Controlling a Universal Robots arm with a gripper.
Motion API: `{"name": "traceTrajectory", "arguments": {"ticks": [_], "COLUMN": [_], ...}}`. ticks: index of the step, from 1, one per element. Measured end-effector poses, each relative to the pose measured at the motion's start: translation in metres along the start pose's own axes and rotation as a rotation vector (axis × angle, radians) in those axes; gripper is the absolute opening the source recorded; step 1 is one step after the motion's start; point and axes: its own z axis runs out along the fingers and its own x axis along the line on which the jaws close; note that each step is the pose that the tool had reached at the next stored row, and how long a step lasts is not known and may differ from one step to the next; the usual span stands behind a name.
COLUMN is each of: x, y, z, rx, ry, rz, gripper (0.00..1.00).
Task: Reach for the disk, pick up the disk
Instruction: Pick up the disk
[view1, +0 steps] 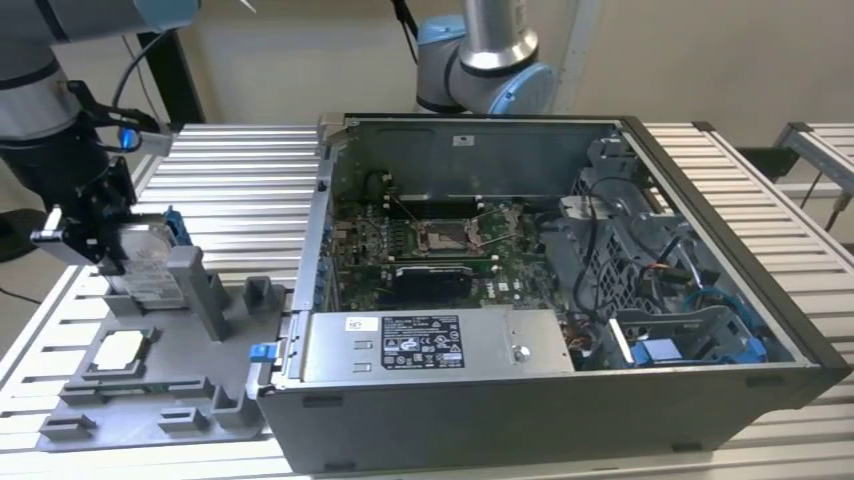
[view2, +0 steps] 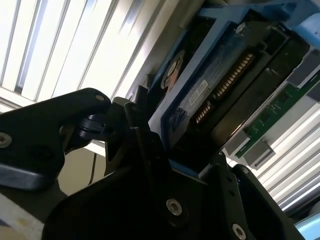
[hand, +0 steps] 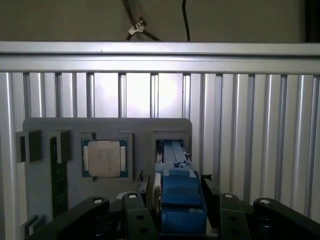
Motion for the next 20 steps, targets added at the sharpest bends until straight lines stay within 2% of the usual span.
{"name": "traceTrajectory", "arguments": {"ticks": [8,11,13,20], "x": [-0.0004,-0.0005,-0.0004,-0.0004], "y": [0.0000,-0.0001,0.0000,0.0000], "z": [0.0019,-0.0012,-0.0049,-0.0058], "rx": [0.0005,0.0030,0.0006,0.0008], "ry": [-0.0002,-0.0016,0.0000,0.0000], "rz": [0.001,0.002,0.002,0.002], "gripper": [1.00,1.00,1.00,1.00]}}
